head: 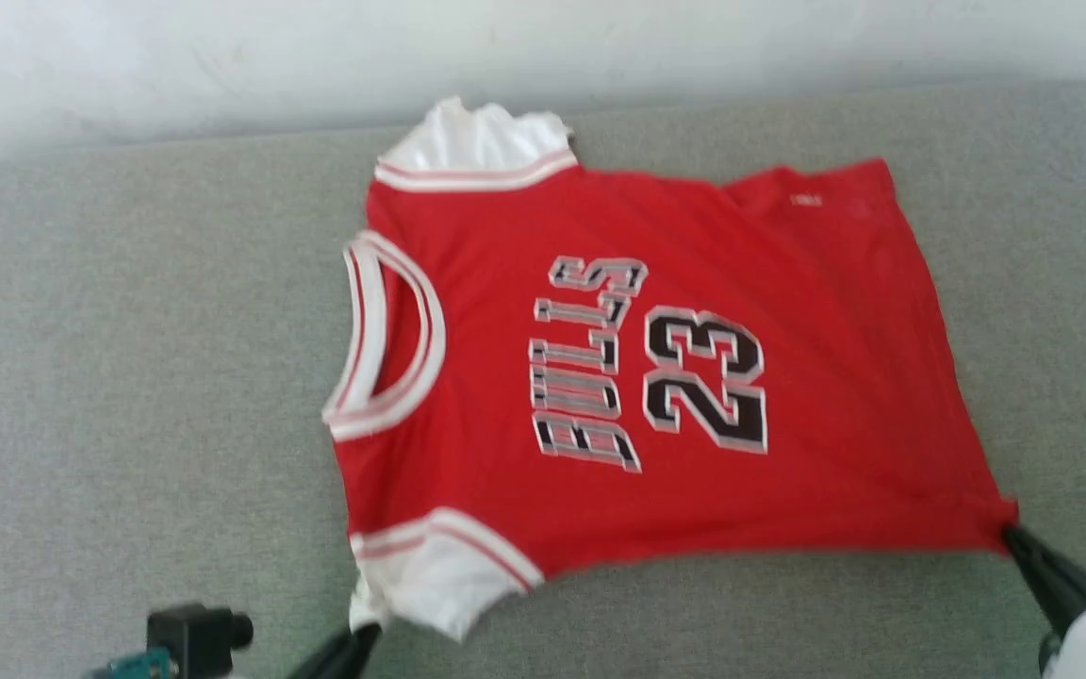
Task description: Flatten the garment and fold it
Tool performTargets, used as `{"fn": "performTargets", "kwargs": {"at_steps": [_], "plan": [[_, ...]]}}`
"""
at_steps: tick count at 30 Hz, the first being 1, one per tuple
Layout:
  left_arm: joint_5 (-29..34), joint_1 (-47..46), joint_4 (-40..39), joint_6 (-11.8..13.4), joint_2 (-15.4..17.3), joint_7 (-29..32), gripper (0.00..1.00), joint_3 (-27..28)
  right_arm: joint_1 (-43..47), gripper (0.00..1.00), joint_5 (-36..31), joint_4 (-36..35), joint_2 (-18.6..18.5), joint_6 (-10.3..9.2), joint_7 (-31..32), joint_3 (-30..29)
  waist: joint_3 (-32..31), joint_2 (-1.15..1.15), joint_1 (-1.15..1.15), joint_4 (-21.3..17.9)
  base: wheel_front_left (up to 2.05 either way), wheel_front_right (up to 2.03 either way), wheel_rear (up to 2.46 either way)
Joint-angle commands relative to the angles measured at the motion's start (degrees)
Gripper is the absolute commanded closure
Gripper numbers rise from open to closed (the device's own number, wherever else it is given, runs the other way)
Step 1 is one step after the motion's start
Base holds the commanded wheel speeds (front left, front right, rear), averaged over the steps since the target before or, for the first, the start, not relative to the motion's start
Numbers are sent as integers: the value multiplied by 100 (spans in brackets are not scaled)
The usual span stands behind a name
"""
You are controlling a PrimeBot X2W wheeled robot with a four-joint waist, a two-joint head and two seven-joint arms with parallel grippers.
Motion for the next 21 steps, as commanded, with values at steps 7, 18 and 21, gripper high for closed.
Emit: {"fn": "performTargets", "kwargs": {"at_steps": [7, 18, 21], "plan": [[-667, 667, -278, 248, 139, 655, 100, -167, 827, 100, 85, -46, -29, -5, 587, -4, -397, 0, 1, 87, 0, 0, 0], [-691, 930, -761, 554, 457, 591, 100, 132, 1129, 100, 229, -528, -15, -5, 1086, -83, -627, 0, 1, 103, 0, 0, 0], [-548, 713, -941, 535, 523, 478, 100, 264, 976, 100, 146, -675, -79, -5, 1076, -153, -535, 0, 1, 77, 0, 0, 0]]}}
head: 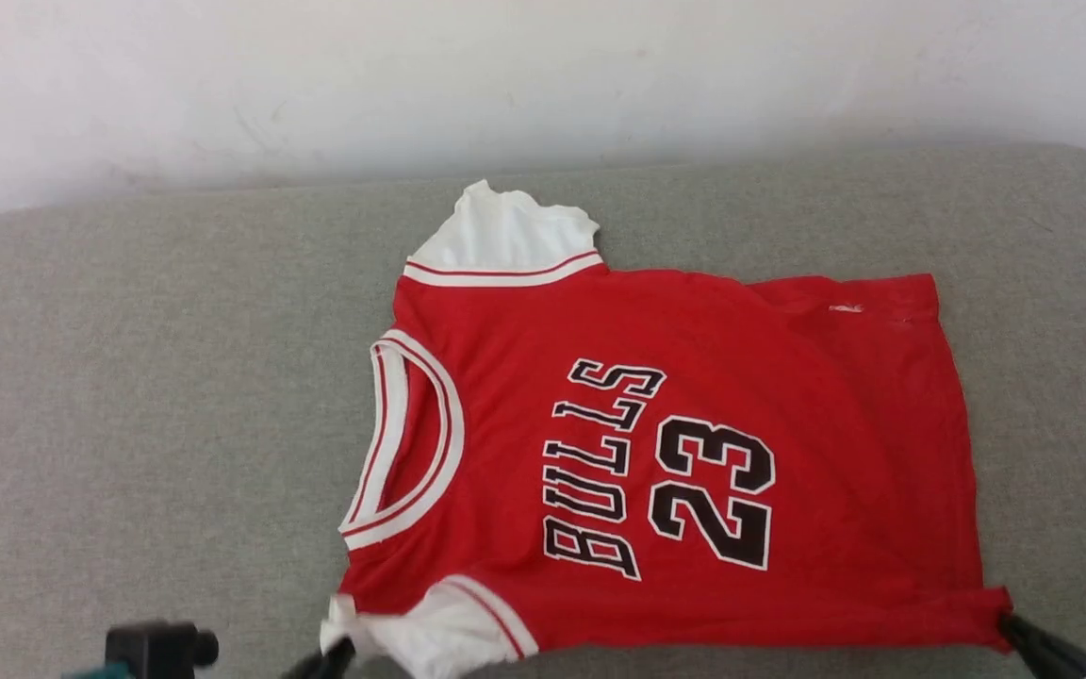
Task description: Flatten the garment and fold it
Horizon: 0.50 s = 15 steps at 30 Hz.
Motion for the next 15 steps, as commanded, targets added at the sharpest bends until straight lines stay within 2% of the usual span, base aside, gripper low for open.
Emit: {"fn": "performTargets", "kwargs": {"at_steps": [1, 8, 15], "plan": [[83, -234, -81, -13, 52, -39, 100, 77, -170, 100, -66, -82, -56, -5, -12, -42, 114, 0, 1, -32, 0, 0, 0], [373, -1241, -192, -186, 122, 115, 100, 168, -1064, 100, -287, -231, -233, -5, -167, -43, 656, 0, 1, -177, 0, 0, 0], [556, -2351, 160, -436, 18, 231, 100, 205, -2066, 100, -593, 2, -350, -5, -346, 105, 1304, 0, 1, -256, 0, 0, 0]]}}
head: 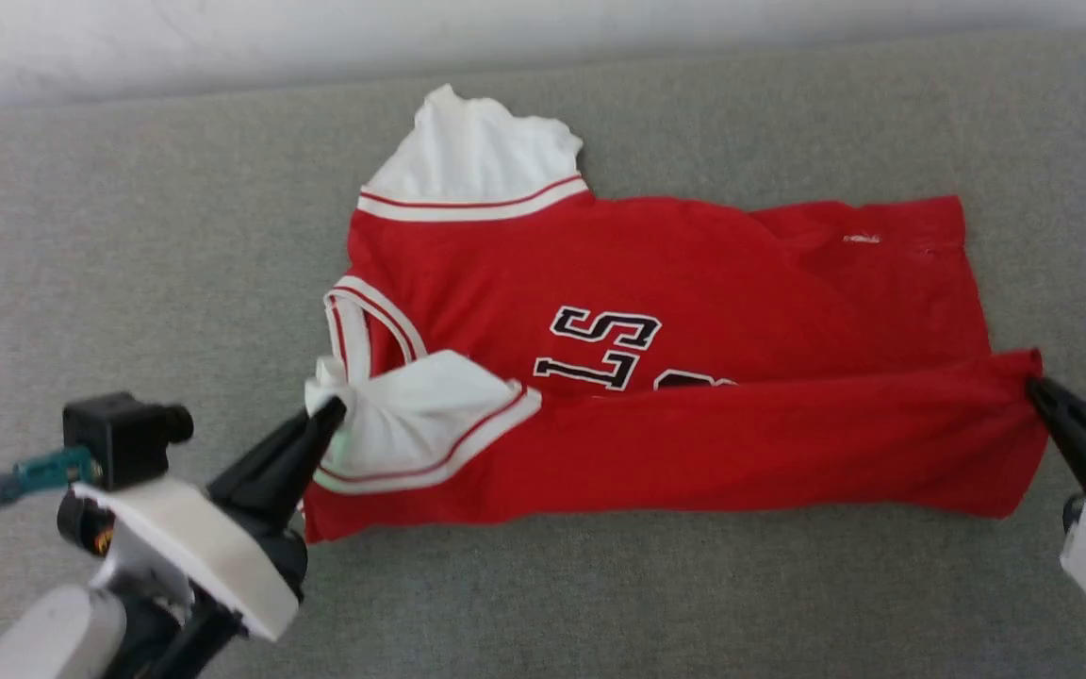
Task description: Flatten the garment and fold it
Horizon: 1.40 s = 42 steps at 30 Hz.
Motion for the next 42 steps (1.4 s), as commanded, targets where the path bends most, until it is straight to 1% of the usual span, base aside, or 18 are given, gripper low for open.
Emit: {"fn": "performTargets", "kwargs": {"at_steps": [1, 9, 14, 18, 19, 20, 21, 22, 24, 25, 26, 28, 29, 32, 35, 37, 40, 42], "plan": [[49, -255, 143, -84, -65, 8, 100, 30, -266, 100, -58, 96, -24, -5, -55, 49, 464, 0, -2, -105, 0, 0, 0], [327, -895, 1090, -315, -367, -390, 100, -5, -885, 100, -204, 715, 40, -5, -189, 369, 891, 0, -2, -133, 0, 0, 0], [412, -1018, 1702, -434, -504, -337, 100, -238, -955, 100, -166, 1083, 96, -5, -244, 479, 1000, 0, -2, -117, 0, 0, 0], [422, -1107, 2021, -468, -592, -273, 100, -345, -1015, 100, -135, 1275, 91, -5, -301, 540, 983, 0, -2, -108, 0, 0, 0], [397, -1120, 2072, -470, -628, -287, 100, -342, -1031, 93, -121, 1319, 92, -5, -306, 559, 962, 0, -2, -106, 0, 0, 0], [364, -1123, 2114, -469, -665, -302, 100, -335, -1043, 69, -108, 1363, 92, -5, -305, 582, 928, 0, -2, -102, 0, 0, 0], [335, -1120, 2145, -469, -695, -311, 100, -333, -1057, 38, -94, 1394, 92, -5, -318, 609, 887, 0, -2, -99, 0, 0, 0], [303, -1112, 2165, -471, -723, -323, 94, -327, -1070, 0, -71, 1415, 98, -5, -342, 631, 840, 0, -2, -95, 0, 0, 0], [245, -1081, 2193, -461, -773, -365, 59, -306, -1079, 0, -30, 1443, 84, -5, -368, 701, 721, 0, -2, -85, 0, 0, 0], [230, -1059, 2207, -459, -792, -389, 13, -303, -1074, 0, 3, 1443, 82, -5, -396, 725, 643, 0, -2, -80, 0, 0, 0], [218, -1029, 2221, -460, -816, -426, 0, -303, -1059, 0, 40, 1446, 90, -5, -436, 724, 541, 0, -2, -68, 0, 0, 0], [181, -932, 2214, -440, -854, -502, 0, -286, -999, 0, 116, 1404, 99, -5, -492, 720, 355, 0, -2, -44, 0, 0, 0], [133, -703, 2096, -363, -900, -724, 0, -198, -824, 0, 197, 1267, 93, -5, -574, 643, 26, 0, -2, -8, 0, 0, 0], [169, -398, 1831, -196, -902, -1175, 0, 25, -582, 0, 125, 1015, 118, -5, -749, 421, -260, 0, -2, 7, 0, 0, 0], [366, -43, 1485, 67, -942, -1811, 0, 335, -339, 0, -304, 646, 230, -5, -1186, 99, -473, 0, -2, 15, 0, 0, 0], [652, 210, 1232, 278, -1040, -2032, 0, 575, -157, 0, -675, 383, 401, -5, -1618, -96, -577, 0, -2, 22, 0, 0, 0], [1196, 604, 819, 567, -1461, -2104, 0, 1039, 190, 0, -1153, 164, 818, -5, -2097, -316, -692, 0, -2, 24, 0, 0, 0], [1755, 906, 572, 646, -1796, -2107, 0, 1297, 418, 0, -1427, 85, 1135, -5, -2355, -399, -754, 0, -2, 29, 0, 0, 0]]}}
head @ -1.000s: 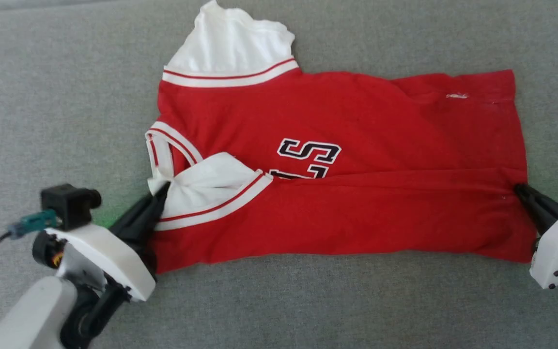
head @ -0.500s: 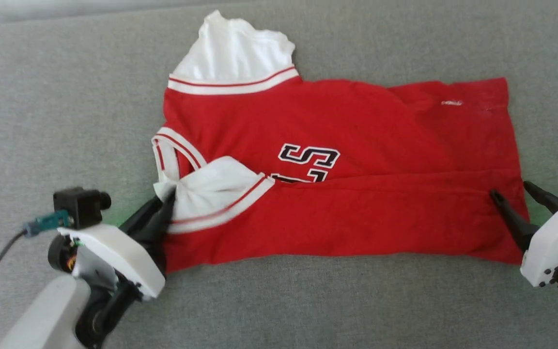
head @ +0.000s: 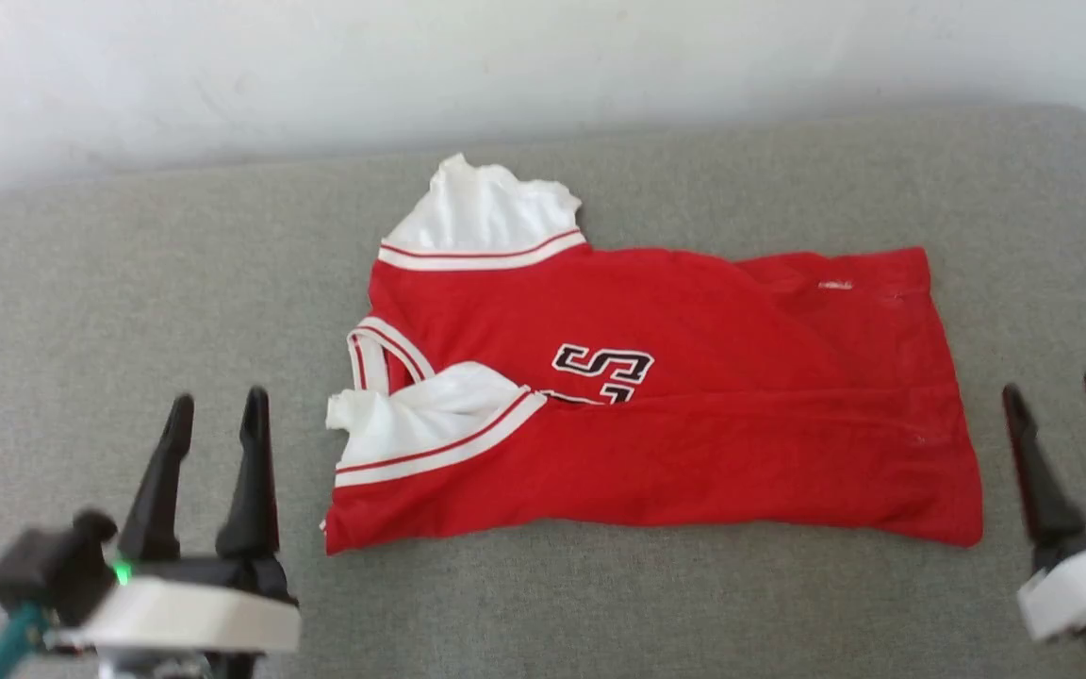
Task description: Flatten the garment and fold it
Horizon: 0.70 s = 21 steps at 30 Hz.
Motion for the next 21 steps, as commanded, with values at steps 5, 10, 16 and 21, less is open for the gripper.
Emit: {"fn": "performTargets", "kwargs": {"at_steps": [5, 10, 16, 21], "plan": [[710, 797, 30, -147, -921, -26, 0, 386, 576, 0, -475, -129, 874, -5, -442, -196, -292, 0, 2, 95, 0, 0, 0], [981, 958, 308, -517, -1310, -27, 0, 549, 808, 0, -678, -63, 1193, -5, -635, -225, -360, 0, 2, 159, 0, 0, 0], [846, 455, 753, -938, -971, 922, 0, 182, 737, 0, -844, -105, 1269, -5, -612, -182, -299, 0, 2, 186, 0, 0, 0], [733, -122, 1015, -1049, -623, 2369, 0, -146, 595, 0, -887, -112, 1285, -5, -595, -77, -83, 0, 2, 127, 0, 0, 0]]}}
